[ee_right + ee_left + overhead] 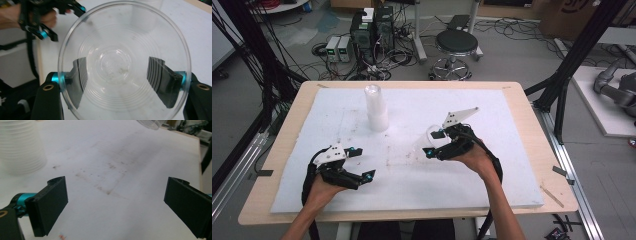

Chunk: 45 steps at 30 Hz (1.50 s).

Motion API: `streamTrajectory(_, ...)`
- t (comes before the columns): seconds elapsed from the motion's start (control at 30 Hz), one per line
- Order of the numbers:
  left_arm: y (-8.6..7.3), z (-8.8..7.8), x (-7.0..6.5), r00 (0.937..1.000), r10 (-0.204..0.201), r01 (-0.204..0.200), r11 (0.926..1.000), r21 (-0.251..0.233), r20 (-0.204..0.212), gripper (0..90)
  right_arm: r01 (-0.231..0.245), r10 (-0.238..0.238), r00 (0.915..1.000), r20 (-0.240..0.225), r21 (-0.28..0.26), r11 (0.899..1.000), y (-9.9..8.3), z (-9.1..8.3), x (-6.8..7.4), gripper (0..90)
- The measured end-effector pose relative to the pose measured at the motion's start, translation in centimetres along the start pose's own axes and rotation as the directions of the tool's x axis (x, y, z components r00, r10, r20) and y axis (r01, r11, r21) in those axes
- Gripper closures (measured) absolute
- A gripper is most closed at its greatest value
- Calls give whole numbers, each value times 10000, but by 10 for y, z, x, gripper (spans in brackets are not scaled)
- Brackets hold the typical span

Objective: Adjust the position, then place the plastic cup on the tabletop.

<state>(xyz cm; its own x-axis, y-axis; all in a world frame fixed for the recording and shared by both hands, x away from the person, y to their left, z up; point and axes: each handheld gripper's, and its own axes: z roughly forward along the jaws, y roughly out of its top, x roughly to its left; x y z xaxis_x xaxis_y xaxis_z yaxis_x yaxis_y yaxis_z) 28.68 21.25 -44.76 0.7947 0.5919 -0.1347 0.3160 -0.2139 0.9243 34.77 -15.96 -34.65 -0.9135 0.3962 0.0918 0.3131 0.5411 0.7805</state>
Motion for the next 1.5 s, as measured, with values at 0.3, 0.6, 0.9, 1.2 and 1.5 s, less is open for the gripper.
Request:
streamTrajectory(0.3, -19, -19, 8, 9898, -280, 169, 9966, -802, -1399, 51, -404, 276, 9947, 991, 1296, 9907, 19, 4, -10, 331)
streamTrajectory(0.6, -30, -28, 14, 9778, -459, 179, 9904, -1370, -2044, 51, -725, 239, 9830, 1821, 2652, 9615, 33, 14, -16, 336)
streamTrajectory(0.9, -31, -29, 14, 9752, -526, 202, 9884, -1502, -2148, 51, -879, 365, 9824, 1829, 2816, 9555, 36, 19, -16, 338)
streamTrajectory(1.2, -31, -29, 13, 9741, -468, 144, 9892, -1460, -2213, 51, -874, 341, 9827, 1819, 2933, 9520, 32, 24, -18, 335)
streamTrajectory(1.5, -31, -29, 13, 9742, -378, 55, 9896, -1439, -2226, 51, -694, 78, 9813, 1922, 3156, 9464, 28, 37, -17, 333)
